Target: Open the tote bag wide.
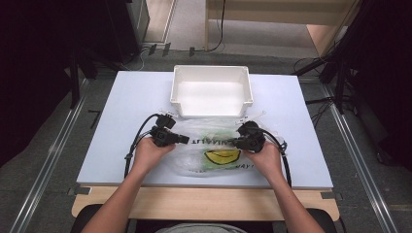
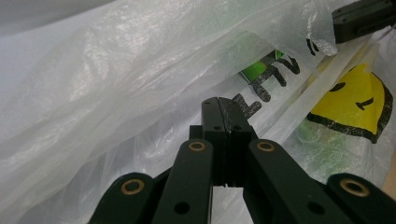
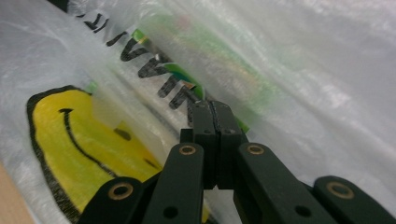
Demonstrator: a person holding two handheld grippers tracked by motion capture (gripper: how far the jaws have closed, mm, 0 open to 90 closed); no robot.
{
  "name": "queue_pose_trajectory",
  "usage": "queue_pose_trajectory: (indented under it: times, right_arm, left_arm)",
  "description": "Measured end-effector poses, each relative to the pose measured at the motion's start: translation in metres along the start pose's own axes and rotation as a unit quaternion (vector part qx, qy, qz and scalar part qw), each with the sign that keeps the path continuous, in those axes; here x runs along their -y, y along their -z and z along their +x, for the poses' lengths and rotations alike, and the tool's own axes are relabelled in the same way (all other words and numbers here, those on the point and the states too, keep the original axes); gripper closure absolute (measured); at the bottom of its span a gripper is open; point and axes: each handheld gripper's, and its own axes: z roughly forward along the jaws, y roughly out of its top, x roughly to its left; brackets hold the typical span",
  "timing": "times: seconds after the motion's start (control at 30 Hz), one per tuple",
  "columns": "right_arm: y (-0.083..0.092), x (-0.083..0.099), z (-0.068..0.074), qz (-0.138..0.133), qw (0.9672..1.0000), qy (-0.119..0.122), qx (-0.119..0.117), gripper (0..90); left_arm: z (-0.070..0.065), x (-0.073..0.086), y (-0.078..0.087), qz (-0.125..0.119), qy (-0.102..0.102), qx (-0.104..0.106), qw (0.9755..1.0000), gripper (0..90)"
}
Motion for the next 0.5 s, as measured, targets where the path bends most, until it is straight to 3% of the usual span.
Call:
queue_pose_trajectory:
  times: [0.5]
  right_arm:
    - [-0.012, -0.026, -0.016, -0.009, 0.9995, -0.003, 0.031, 90.0]
  left_arm:
    - [-0.001, 0.001, -0.002, 0.001, -0.005, -0.001, 1.0000, 90.0]
